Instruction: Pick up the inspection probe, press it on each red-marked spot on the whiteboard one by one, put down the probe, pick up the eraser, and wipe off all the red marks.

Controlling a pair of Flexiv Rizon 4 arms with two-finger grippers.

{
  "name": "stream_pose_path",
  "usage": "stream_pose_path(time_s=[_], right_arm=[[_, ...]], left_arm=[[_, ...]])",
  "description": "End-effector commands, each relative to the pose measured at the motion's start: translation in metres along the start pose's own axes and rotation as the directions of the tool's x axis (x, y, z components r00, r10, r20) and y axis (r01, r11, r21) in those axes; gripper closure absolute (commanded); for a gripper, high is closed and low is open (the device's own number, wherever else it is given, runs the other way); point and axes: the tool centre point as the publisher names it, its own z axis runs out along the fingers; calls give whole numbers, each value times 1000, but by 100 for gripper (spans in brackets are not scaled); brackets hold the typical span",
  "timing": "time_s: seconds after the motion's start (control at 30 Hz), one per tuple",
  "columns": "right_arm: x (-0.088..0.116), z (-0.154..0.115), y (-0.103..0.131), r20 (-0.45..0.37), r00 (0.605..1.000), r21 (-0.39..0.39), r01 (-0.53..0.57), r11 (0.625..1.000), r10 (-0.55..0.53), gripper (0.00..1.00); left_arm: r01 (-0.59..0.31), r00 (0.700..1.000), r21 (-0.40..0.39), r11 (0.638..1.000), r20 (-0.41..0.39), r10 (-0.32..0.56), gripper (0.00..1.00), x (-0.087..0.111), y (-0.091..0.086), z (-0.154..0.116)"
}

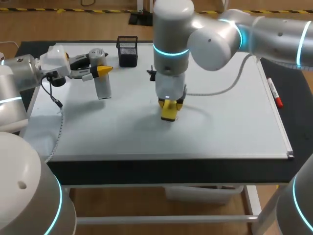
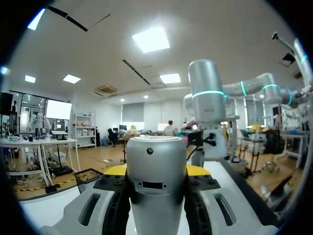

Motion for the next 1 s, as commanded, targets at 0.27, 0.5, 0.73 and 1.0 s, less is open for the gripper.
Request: stream_pose_path(time_s=[0.27,0.5,0.73,1.0], right_arm=[[-20,12,23,6,998,-3,69,998,-69,100],[-23,14,30,9,996,-5,84,996,-84,100],[-18,18,30,8,996,-10,87,996,-87,100],[-14,27,26,-6,996,-23,94,995,-94,100]], left_arm=[[-1,1000,1,1000,2,1,100,0,-1,1],[-1,1000,1,1000,2,1,100,0,-1,1],[-1,1000,1,1000,2,1,100,0,-1,1],[-1,1000,1,1000,2,1,100,0,-1,1]])
